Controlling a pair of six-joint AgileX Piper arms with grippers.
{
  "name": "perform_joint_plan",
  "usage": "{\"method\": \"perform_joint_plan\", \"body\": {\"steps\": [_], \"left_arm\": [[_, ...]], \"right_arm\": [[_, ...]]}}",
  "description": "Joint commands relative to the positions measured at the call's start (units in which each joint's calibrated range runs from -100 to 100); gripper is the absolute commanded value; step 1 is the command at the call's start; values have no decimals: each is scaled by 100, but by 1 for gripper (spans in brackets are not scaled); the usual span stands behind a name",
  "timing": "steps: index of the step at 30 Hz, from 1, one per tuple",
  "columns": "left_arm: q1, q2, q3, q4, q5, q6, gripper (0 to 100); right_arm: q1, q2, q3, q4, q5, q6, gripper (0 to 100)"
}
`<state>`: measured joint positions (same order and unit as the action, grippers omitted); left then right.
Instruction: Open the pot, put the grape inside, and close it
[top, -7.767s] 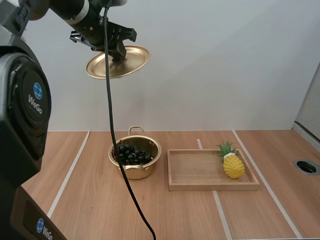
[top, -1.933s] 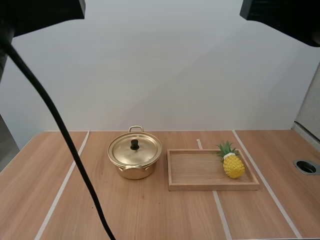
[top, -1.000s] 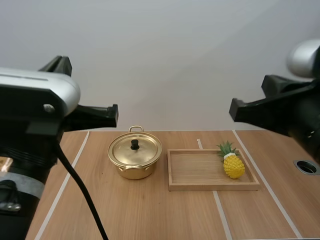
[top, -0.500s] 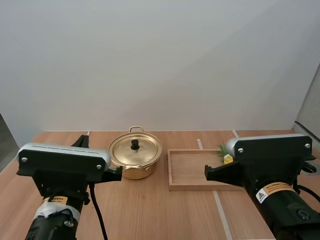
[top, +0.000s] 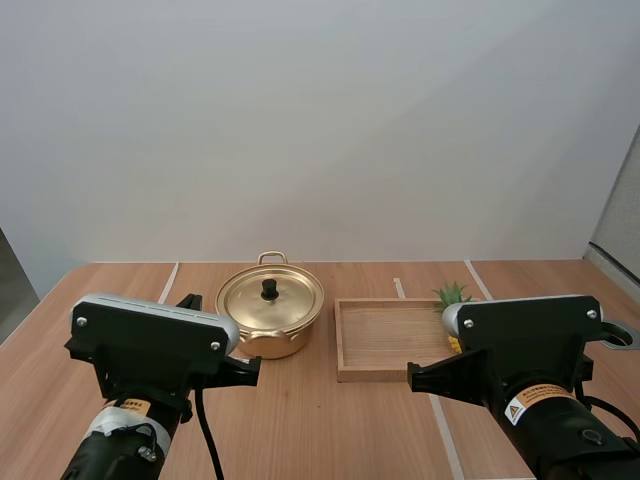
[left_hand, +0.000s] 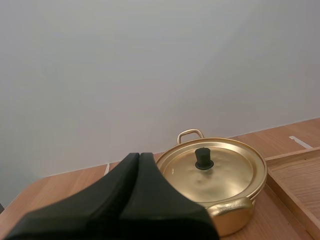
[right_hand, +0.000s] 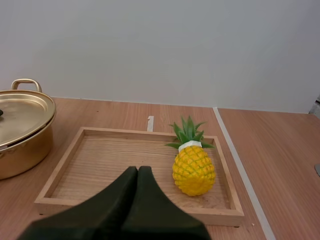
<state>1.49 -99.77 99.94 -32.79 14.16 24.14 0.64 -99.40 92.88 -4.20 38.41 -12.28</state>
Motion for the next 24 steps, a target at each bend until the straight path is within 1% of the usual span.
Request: {"method": "perform_joint_plan", "body": {"steps": [1,5,10,13,15,18,19,24], "left_arm": [[-3,-23,6,39,197,21,0],[4,-23,6,39,203,21,0],[4,-23,6,350,202,21,0],[4,-23,6,494,222,21,0],[4,-23,6,828,508,21,0],[4,-23,6,1209,1550,21,0],[4,-23,6,1250,1751,21,0],[4,-23,6,1250,1734,21,0]], "right_arm": [[3,-12,2,-43,-37,20,0],[3,-13,201,-34,-154,20,0],[3,-13,659,-34,-558,20,0],[3,-13,712,-34,-830,20,0],[3,-13,712,11,-825,20,0],[3,-13,712,81,-825,20,0],[3,-13,712,106,-839,20,0],[3,-13,712,194,-844,20,0]]}}
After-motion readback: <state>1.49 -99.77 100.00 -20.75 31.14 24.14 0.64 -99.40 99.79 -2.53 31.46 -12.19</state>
